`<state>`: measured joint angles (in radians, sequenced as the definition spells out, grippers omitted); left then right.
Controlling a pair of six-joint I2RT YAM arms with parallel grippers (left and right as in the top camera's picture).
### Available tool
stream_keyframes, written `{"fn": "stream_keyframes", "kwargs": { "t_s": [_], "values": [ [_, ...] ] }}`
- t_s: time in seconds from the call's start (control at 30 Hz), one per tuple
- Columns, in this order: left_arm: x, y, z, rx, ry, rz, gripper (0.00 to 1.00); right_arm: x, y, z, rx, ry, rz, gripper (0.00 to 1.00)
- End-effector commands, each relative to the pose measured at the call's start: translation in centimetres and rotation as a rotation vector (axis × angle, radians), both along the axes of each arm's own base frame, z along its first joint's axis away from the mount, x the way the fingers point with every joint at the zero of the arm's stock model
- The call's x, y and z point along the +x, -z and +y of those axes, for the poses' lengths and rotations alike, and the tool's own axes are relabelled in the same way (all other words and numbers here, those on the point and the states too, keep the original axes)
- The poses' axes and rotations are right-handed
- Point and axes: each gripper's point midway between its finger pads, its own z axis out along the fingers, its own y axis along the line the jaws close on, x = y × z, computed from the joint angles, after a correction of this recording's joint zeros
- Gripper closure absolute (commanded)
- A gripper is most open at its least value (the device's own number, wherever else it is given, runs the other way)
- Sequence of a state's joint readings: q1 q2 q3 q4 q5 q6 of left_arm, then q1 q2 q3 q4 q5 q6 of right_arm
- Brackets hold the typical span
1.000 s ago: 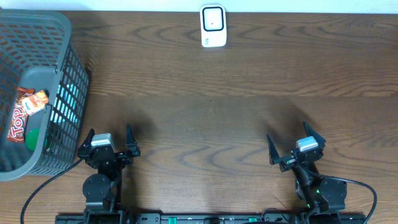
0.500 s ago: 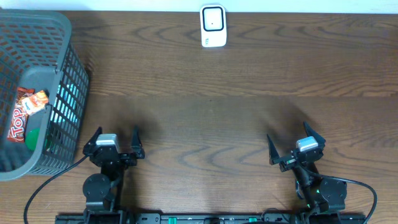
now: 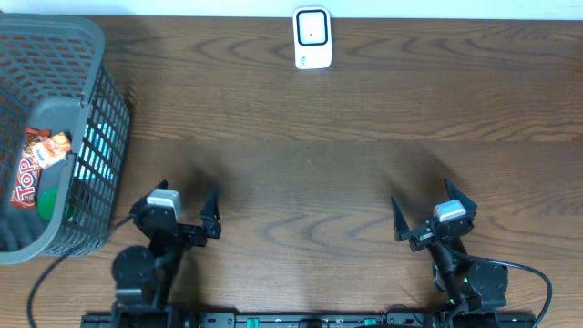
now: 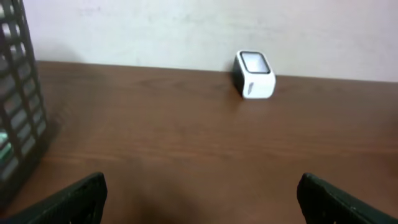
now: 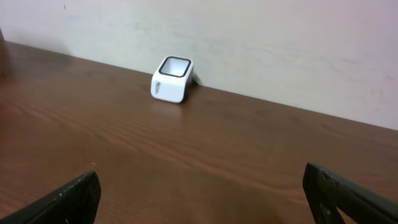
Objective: Scan the item barcode
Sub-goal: 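Reach the left gripper into the basket and grasp the green-lidded jar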
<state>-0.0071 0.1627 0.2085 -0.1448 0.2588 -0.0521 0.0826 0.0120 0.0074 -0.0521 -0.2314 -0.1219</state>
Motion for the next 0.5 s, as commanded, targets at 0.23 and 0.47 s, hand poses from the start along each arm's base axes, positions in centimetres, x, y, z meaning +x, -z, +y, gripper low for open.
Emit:
{"fn": "stream_keyframes", "kwargs": {
  "t_s": [0.23,0.47],
  "values": [
    [3.2,-10.4,-0.5,0.012,0.029,0.274,0.02,0.0,0.1,0.2,-0.007,-0.005,0.001,0.01],
    [6.2,-11.0,-4.0,-0.069,0.232,0.369,0.02,0.0,0.1,0.2,-0.007,-0.005,0.001,0.01]
  ]
}}
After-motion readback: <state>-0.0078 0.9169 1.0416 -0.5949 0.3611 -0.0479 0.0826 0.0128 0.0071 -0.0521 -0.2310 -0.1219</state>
